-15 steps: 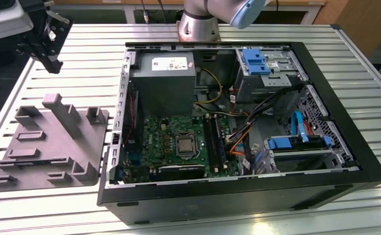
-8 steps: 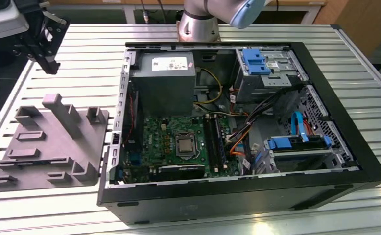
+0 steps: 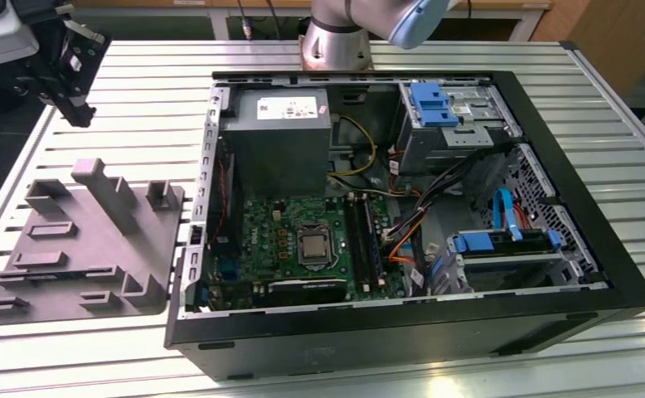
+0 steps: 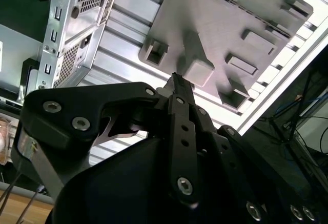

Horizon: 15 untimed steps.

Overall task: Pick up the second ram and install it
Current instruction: 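Reach for the second ram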

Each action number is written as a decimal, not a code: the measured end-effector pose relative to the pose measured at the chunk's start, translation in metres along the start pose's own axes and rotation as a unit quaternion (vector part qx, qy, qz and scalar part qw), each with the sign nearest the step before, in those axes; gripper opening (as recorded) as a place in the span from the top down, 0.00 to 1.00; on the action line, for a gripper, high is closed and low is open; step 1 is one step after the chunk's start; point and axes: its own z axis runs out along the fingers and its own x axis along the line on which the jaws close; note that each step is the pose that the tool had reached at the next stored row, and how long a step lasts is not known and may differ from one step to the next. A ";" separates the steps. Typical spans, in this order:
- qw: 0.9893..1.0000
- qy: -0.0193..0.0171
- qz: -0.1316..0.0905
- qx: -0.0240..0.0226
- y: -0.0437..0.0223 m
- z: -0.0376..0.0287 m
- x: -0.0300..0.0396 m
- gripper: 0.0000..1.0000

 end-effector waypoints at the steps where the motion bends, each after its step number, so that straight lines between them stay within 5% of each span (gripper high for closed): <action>1: 1.000 0.000 0.000 0.000 -0.0002 0.0000 0.0007 0.89; 15: 1.000 0.000 0.000 0.000 -0.0018 0.0001 0.0081 0.89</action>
